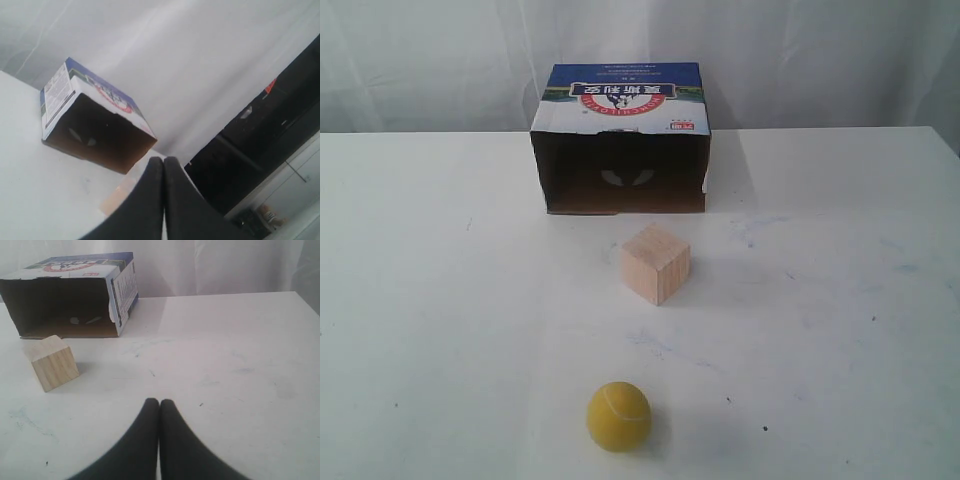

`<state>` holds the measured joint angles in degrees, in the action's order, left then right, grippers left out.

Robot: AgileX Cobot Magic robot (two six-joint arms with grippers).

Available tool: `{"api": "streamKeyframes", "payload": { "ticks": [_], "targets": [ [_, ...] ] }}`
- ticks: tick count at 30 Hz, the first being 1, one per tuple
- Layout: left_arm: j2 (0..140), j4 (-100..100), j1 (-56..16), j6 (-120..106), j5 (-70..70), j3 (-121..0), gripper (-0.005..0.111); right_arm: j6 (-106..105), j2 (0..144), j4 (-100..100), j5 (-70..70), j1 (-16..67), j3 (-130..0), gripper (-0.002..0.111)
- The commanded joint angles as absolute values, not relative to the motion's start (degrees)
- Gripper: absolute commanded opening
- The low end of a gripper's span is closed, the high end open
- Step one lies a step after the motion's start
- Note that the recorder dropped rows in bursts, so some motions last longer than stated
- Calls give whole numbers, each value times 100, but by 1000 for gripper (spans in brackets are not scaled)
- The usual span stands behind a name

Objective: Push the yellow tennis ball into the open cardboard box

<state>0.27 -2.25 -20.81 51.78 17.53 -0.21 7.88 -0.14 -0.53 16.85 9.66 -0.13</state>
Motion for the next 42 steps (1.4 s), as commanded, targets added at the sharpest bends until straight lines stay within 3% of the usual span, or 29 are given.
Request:
{"api": "streamKeyframes", "payload": {
  "ticks": [1, 6, 16, 34, 38, 42],
  "targets": [
    [0, -1970, -2070, 6652, 1289, -125, 0, 817, 0, -66, 1626, 916, 0, 0],
    [319, -3544, -2070, 7928, 1224, -295, 0, 817, 0, -66, 1626, 916, 0, 0],
    [2256, -4399, -2070, 8265, 2013, -436, 0, 817, 0, -66, 1626, 916, 0, 0],
    [7364, -6352, -2070, 8230, 3543, -2642, 0, 817, 0, -66, 1626, 916, 0, 0],
    [8156, -6405, -2622, 8030, 3173, -3066, 0, 817, 0, -66, 1626, 916, 0, 0],
    [8455, -6405, -3687, 7767, 1780, -3592, 0, 817, 0, -66, 1626, 916, 0, 0]
  ]
}}
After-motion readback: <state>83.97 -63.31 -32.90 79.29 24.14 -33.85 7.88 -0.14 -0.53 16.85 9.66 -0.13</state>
